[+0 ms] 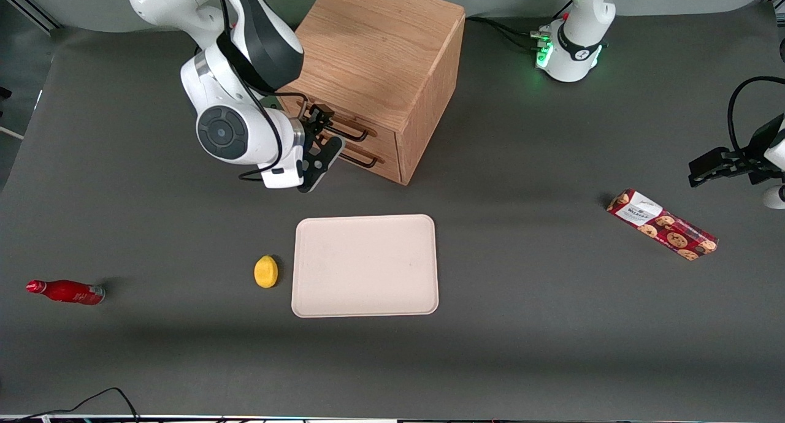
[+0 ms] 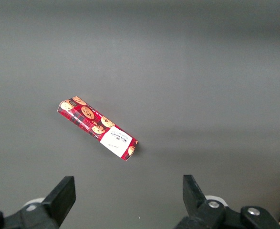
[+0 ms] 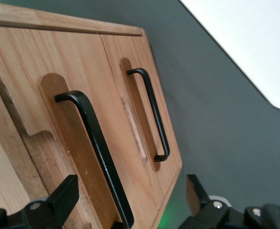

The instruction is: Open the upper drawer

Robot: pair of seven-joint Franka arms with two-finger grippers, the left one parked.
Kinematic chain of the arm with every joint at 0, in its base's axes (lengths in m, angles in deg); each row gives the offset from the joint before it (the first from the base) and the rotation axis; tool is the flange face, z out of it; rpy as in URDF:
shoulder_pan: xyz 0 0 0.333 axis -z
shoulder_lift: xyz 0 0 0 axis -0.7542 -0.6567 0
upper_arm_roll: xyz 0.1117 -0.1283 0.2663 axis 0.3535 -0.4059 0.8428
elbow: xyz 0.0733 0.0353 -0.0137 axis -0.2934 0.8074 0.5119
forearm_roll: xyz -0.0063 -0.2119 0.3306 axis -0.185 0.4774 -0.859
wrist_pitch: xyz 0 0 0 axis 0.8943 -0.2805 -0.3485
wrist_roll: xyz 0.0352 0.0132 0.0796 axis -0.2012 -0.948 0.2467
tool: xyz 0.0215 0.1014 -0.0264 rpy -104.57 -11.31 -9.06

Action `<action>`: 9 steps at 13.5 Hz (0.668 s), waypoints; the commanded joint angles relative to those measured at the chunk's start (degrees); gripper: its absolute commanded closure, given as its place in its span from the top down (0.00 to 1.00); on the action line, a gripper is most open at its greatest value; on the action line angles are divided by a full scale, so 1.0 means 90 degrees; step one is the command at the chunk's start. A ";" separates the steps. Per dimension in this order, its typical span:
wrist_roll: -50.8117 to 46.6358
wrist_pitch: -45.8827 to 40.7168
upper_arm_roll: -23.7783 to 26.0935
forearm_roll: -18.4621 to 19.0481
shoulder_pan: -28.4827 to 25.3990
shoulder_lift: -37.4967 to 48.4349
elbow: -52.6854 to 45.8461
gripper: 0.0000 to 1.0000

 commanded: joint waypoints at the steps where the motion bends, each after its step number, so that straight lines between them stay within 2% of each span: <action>1: 0.0612 0.0216 -0.0023 -0.0531 0.0102 -0.0093 0.0308 1.00; 9: 0.0703 0.0265 -0.0013 -0.0552 0.0112 -0.0269 0.0416 1.00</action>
